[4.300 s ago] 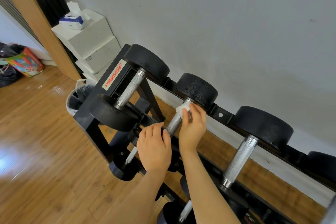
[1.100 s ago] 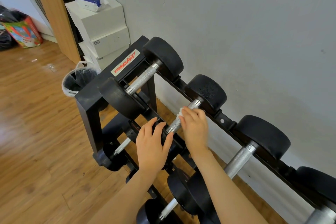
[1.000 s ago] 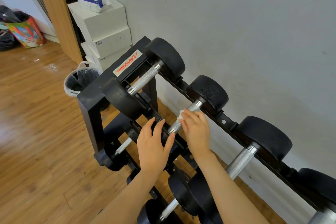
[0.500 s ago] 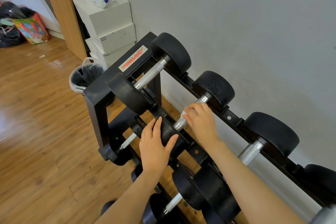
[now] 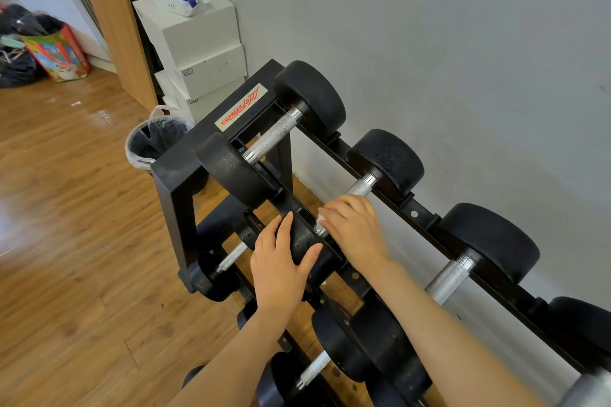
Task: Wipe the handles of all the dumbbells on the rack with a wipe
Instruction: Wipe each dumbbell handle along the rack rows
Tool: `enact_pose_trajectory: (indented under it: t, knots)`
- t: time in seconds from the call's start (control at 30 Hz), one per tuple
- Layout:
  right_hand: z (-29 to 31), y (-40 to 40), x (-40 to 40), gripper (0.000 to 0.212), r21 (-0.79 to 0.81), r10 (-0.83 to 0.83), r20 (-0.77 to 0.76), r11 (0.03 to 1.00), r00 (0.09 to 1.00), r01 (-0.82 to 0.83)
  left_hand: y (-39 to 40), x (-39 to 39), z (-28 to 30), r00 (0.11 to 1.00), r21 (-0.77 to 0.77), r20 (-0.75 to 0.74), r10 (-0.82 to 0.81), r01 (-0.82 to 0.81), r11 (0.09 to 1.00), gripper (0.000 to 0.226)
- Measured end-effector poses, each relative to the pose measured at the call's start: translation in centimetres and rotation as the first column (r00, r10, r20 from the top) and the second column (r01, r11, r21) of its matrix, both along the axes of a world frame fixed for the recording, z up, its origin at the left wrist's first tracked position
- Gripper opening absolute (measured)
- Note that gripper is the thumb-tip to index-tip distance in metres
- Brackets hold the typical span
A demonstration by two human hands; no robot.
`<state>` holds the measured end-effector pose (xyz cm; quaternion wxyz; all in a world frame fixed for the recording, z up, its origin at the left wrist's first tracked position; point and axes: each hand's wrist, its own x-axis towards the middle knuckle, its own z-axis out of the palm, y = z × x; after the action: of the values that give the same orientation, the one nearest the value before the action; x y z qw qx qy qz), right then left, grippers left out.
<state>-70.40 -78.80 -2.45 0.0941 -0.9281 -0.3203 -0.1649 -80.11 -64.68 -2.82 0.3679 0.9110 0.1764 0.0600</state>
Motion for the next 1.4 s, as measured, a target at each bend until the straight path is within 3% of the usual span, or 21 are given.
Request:
enact_pose_trajectory:
  t: [0.17,0.27,0.37,0.43,0.53,0.63,0.7,0.87,1.0,1.2,1.4]
  knots:
    - [0.3,-0.7,-0.2,0.027,0.167,-0.265,-0.103,0.946,0.959,0.279,-0.1,0.1,0.0,1.000,-0.004,-0.012,0.004,-0.004,1.000,0.079]
    - [0.2,-0.3,-0.9,0.028,0.321,-0.268,-0.363,0.863,0.892,0.390,-0.1,0.1,-0.1,1.000,-0.008,-0.009,0.012,-0.012,1.000,0.077]
    - [0.0,-0.1,-1.3,0.025,0.392,-0.233,-0.443,0.818,0.865,0.421,-0.1,0.1,0.0,1.000,-0.012,-0.009,0.009,-0.009,1.000,0.076]
    - [0.6,-0.2,-0.8,0.022,0.495,-0.219,-0.524,0.708,0.823,0.504,-0.1,0.1,0.0,1.000,-0.011,-0.012,0.007,-0.007,1.000,0.078]
    - [0.8,-0.1,-0.4,0.023,0.547,-0.271,-0.528,0.617,0.805,0.567,0.0,0.1,0.0,1.000,-0.006,-0.010,0.004,-0.004,1.000,0.080]
    - [0.0,0.9,-1.9,0.023,0.494,-0.326,-0.416,0.703,0.849,0.512,0.0,0.0,0.2,1.000,-0.017,-0.002,0.001,-0.001,1.000,0.079]
    - [-0.6,1.4,-3.2,0.023,0.499,-0.309,-0.422,0.705,0.852,0.503,-0.1,0.0,0.3,1.000,-0.023,0.001,0.003,-0.003,1.000,0.077]
    - [-0.6,1.6,-3.7,0.026,0.607,-0.226,-0.515,0.585,0.827,0.538,-0.1,0.0,0.5,1.000,-0.029,0.002,0.000,0.000,1.000,0.074]
    - [-0.5,1.8,-2.9,0.025,0.672,-0.255,-0.539,0.445,0.803,0.592,0.0,0.0,0.4,1.000,-0.024,0.000,-0.001,0.001,1.000,0.074]
    - [-1.6,2.9,-4.3,0.028,0.681,-0.274,-0.563,0.381,0.780,0.625,0.0,0.0,0.3,1.000,-0.012,0.001,-0.005,0.005,1.000,0.074]
    - [-0.6,2.5,-2.6,0.025,0.739,-0.255,-0.581,0.233,0.773,0.632,-0.1,0.0,0.5,1.000,0.003,0.015,-0.012,0.012,1.000,0.076]
